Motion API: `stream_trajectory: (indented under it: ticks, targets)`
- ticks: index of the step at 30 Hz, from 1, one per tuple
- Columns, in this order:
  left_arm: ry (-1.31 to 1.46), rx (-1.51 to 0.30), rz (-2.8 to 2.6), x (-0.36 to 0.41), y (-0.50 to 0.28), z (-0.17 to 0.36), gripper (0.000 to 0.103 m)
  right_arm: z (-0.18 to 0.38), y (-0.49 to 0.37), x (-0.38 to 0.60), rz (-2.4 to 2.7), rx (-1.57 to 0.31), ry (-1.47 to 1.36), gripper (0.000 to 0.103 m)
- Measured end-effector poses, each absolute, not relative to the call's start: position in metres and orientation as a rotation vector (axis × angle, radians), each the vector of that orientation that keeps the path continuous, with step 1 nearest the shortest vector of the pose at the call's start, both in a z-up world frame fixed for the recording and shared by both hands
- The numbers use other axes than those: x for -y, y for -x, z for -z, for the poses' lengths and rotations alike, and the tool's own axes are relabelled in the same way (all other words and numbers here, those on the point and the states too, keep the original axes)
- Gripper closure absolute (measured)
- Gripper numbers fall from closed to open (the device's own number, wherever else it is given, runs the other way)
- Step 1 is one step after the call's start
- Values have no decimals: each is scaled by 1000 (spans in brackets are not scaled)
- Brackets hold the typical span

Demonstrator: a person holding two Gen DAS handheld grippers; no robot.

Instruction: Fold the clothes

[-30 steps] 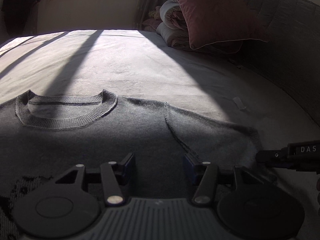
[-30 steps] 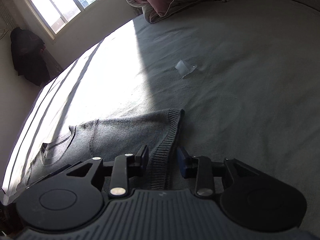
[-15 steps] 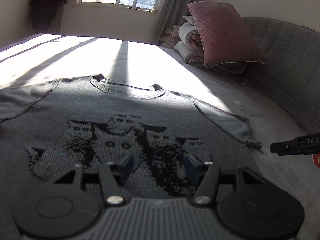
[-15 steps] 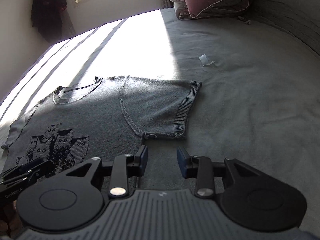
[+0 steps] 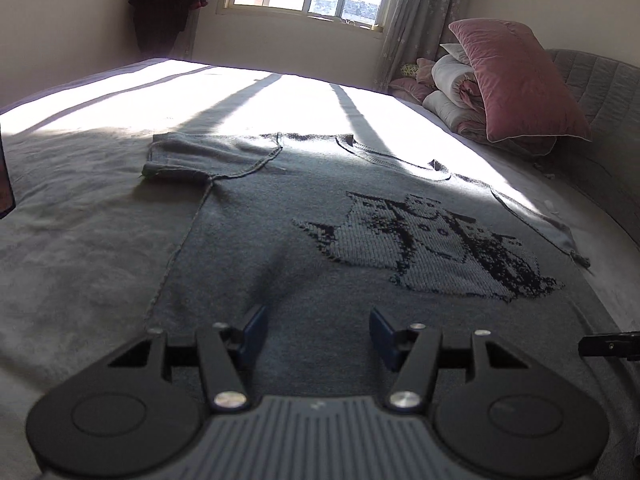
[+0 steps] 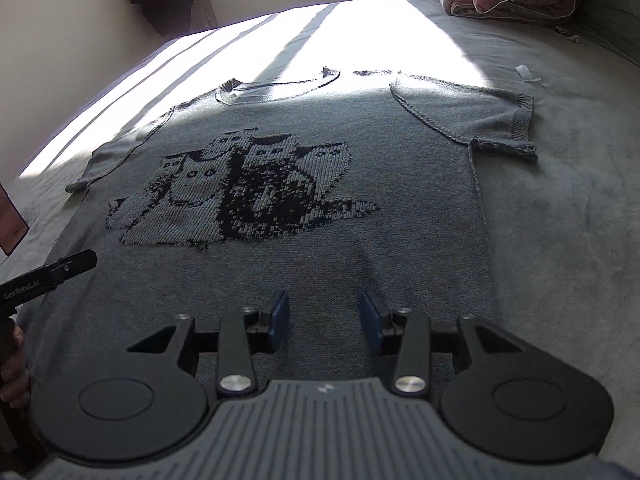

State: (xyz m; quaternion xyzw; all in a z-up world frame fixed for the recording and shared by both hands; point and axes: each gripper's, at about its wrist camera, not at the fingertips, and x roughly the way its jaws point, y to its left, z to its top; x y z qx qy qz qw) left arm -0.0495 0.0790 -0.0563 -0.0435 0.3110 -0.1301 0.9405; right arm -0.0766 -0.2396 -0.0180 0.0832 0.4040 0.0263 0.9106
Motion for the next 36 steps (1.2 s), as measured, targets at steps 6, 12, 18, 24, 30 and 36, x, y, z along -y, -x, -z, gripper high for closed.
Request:
stream_trajectory:
  ticks: [6, 12, 18, 24, 30, 36]
  targets:
    - [-111, -703, 340, -96, 89, 49, 43, 16, 140, 252, -60, -871, -88, 59]
    - [-119, -780, 392, -119, 110, 41, 43, 12, 185, 266, -73, -902, -55, 59]
    - [-173, -882, 441, -126, 119, 33, 42, 9, 210, 274, -79, -957, -16, 58]
    - [-379, -998, 537, -107, 126, 19, 36, -8, 208, 284, -79, -948, 16, 56]
    - [-359, -944, 585, -91, 120, -3, 28, -28, 184, 300, -76, -902, -11, 50]
    - [-232, -905, 555, -69, 84, -15, 28, -36, 151, 312, -54, -887, -21, 46]
